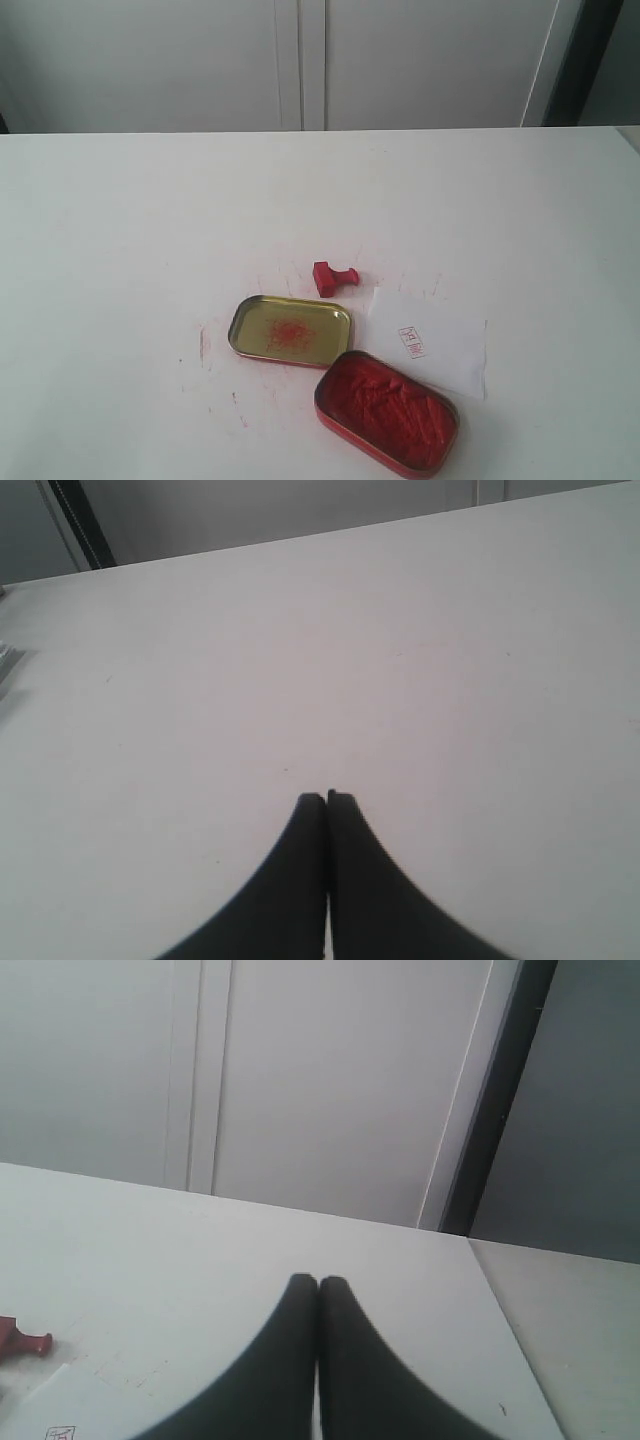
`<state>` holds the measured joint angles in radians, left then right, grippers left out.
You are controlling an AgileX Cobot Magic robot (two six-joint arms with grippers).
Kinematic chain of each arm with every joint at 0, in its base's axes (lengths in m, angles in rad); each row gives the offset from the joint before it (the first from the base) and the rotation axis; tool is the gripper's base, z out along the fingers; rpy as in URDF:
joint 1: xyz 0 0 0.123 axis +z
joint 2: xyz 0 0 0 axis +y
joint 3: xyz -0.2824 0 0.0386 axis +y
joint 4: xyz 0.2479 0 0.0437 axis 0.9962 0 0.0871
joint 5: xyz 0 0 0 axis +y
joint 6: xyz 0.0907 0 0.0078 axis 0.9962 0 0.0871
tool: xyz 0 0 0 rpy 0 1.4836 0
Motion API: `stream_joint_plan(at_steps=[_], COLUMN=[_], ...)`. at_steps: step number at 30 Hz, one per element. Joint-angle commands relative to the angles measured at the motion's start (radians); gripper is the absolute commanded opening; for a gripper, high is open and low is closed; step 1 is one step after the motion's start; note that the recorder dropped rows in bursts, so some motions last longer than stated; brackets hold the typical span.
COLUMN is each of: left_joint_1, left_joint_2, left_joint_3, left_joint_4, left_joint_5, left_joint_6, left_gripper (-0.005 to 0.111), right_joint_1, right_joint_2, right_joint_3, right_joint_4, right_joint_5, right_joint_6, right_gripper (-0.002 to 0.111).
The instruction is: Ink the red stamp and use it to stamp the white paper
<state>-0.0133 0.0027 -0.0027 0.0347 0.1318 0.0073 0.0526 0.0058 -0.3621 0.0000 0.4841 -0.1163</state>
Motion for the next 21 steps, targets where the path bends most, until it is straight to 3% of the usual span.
stream_joint_plan(at_steps=[1,10,21], left_joint_1=[0.002,0.002,0.002], left_joint_2=[-0.003,-0.003,-0.003], left_joint_3=[0.003,0.003,0.003], left_joint_4=[-0.003,-0.003,-0.003], left_joint_5=[0.000,0.000,0.000], left_joint_6=[0.001,0.001,0.001], left_gripper=[0.000,0.000,0.000], right_joint_1=[-0.006,-0.002,-0.002], right_joint_2=[-0.006,-0.006,-0.006], right_joint_3=[0.004,0.085,0.330], right_joint_4=[-0.014,-0.011,-0.011], right_joint_5=[-0.015,-0.072,-0.124], right_joint_6=[0.005,0.007,0.007], right_gripper=[0.000,0.000,0.000])
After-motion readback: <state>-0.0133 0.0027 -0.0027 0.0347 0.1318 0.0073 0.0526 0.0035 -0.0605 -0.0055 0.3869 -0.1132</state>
